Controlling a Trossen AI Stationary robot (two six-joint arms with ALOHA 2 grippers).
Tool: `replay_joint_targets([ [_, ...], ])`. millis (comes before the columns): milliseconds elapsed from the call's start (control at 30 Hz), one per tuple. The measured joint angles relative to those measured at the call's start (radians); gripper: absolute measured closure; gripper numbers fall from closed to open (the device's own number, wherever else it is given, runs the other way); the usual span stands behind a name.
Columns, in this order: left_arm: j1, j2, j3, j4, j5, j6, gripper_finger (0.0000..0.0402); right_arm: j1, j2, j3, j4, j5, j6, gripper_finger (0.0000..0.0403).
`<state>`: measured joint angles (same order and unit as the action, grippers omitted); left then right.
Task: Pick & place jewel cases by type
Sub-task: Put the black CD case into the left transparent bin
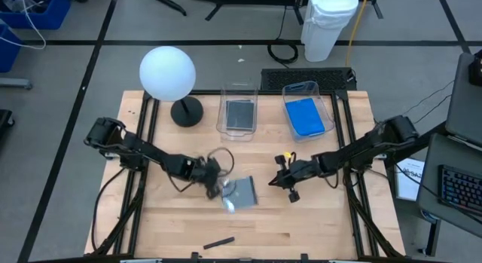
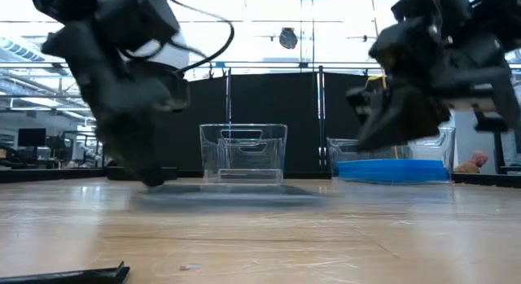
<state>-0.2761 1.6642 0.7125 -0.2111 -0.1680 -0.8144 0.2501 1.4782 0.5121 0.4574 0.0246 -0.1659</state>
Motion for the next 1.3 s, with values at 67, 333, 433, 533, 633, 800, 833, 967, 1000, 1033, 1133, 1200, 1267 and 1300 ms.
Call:
replay_joint_targets([
  [67,-0.022,-0.01,0.012,0.011,0.109,0.035,0.0392,0.01,0.051,0.0,0.022,-0.001,0.018,0.0403],
  [333,-0.103,-0.008,0.093,-0.109,0.228,0.031,0.0398,0.034,0.239,0.004,0.16,0.001,0.078,0.0403],
  [433,-0.135,-0.008,0.11,-0.107,0.205,-0.011,0.0398,0.035,0.268,0.02,0.167,-0.012,0.085,0.0403],
  [533,-0.174,-0.002,0.112,-0.059,0.173,-0.042,0.0399,0.037,0.278,0.024,0.17,-0.047,0.11,0.0403],
  [633,-0.198,0.018,0.112,-0.028,0.112,-0.064,0.0397,0.042,0.279,0.024,0.167,-0.063,0.14,0.0403],
  [800,-0.197,0.086,0.117,0.059,0.104,-0.082,0.0396,0.059,0.278,0.024,0.142,-0.07,0.211,0.0403],
  [833,-0.193,0.106,0.118,0.083,0.12,-0.083,0.0396,0.066,0.275,0.024,0.125,-0.07,0.236,0.0403],
  [967,-0.187,0.182,0.119,0.208,0.149,-0.054,0.0395,0.105,0.271,0.024,0.058,-0.07,0.338,0.0403],
  [1000,-0.185,0.199,0.119,0.248,0.152,-0.039,0.0395,0.115,0.271,0.024,0.048,-0.07,0.367,0.0403],
  [1033,-0.181,0.215,0.12,0.284,0.161,-0.027,0.0395,0.127,0.271,0.024,0.039,-0.07,0.396,0.0403],
  [1133,-0.171,0.242,0.118,0.368,0.18,0.014,0.0395,0.158,0.266,0.024,0.022,-0.072,0.453,0.0403],
  [1200,-0.166,0.256,0.117,0.416,0.196,0.041,0.0395,0.17,0.241,0.024,-0.014,-0.074,0.457,0.0403],
  [1267,-0.16,0.26,0.116,0.44,0.197,0.07,0.0395,0.171,0.21,0.023,-0.035,-0.049,0.466,0.0403],
  [1300,-0.158,0.26,0.115,0.448,0.196,0.082,0.0395,0.171,0.189,0.023,-0.045,-0.037,0.469,0.0403],
])
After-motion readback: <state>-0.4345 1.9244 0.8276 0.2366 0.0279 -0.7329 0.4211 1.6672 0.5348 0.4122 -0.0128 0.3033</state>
